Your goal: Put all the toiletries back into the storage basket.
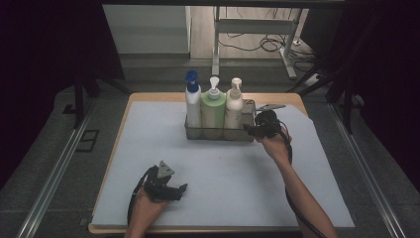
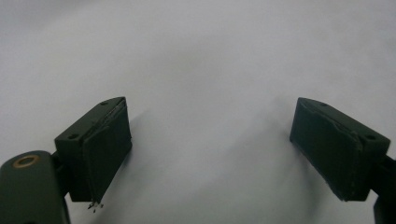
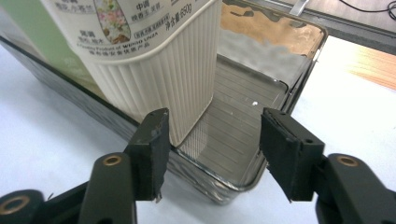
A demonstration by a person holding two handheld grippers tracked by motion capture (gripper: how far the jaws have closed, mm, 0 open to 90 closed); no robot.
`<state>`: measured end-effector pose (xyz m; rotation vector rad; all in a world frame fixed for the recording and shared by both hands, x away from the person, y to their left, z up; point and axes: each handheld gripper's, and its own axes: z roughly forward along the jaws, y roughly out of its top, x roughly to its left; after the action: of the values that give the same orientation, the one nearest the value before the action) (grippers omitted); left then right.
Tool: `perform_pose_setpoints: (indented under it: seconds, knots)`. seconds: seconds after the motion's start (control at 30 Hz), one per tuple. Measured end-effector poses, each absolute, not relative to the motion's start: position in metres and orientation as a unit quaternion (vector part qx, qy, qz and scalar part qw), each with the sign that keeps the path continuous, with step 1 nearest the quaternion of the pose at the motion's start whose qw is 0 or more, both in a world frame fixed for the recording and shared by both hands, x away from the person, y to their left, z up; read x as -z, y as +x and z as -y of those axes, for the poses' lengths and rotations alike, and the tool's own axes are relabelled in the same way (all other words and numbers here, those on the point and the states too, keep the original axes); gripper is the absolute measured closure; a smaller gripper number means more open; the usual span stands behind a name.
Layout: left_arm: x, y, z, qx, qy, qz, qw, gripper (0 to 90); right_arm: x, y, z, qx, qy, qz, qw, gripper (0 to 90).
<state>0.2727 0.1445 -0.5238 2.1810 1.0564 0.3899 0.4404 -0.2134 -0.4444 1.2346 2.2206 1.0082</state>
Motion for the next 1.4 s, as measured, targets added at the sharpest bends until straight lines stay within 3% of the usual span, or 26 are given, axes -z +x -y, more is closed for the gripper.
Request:
perform_pose_setpoints:
  seconds: [0.9,1.4]
  knots:
    - [0.524,0.273,-0.145,-0.15,0.837,-0.405,0.337,12.3,0.421,0.39,0.234,-0.373,0.388,-0.823,0.183,14.3]
    - [0.524,0.273,-0.145,-0.15,0.836,-0.405,0.337,12.3,0.424,0.36,0.254,-0.341,0.365,-0.84,0.211,1.0]
